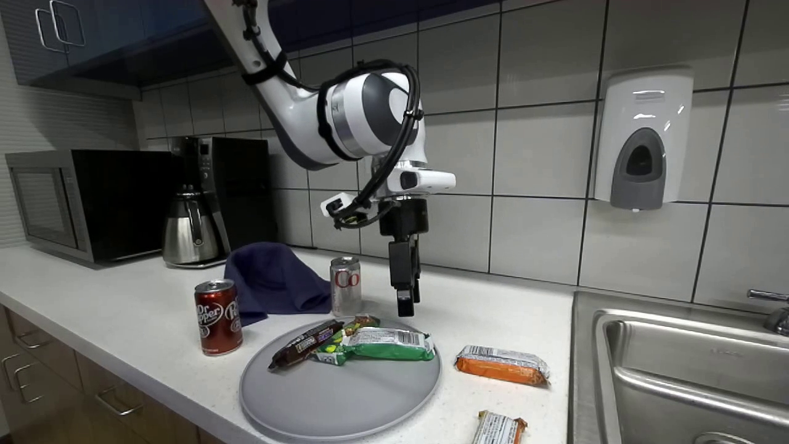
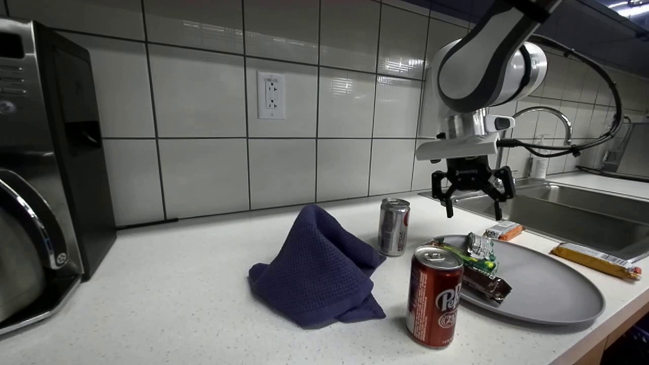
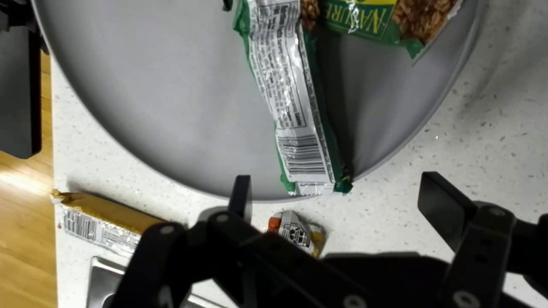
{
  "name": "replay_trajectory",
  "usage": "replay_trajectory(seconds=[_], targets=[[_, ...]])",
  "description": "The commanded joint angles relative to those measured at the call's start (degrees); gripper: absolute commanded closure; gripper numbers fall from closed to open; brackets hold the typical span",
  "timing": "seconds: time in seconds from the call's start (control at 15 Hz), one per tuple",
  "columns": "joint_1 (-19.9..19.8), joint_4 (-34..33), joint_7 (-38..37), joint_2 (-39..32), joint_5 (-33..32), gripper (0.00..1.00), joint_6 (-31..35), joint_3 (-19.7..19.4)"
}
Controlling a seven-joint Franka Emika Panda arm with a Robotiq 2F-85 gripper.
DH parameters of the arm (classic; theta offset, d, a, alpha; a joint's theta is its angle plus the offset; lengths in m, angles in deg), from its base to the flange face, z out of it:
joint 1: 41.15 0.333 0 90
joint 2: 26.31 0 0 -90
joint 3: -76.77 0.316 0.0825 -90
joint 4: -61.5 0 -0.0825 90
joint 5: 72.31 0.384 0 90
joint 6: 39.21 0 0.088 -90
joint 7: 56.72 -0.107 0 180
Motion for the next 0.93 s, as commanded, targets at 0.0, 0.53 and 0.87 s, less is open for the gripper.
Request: replay_trajectory(seconds=[0.0,0.53,0.87], targets=[[-2.01,-4.44,-3.23,-2.38,2.77,0.0,-3.79,0.22],[-5.32,-10.03,-4.97,-7.88,8.31,0.0,-3.04,-0.8],[-4.99,-8.87,-4.7,-7.67,7.29,0.0,-2.21,-1.04]])
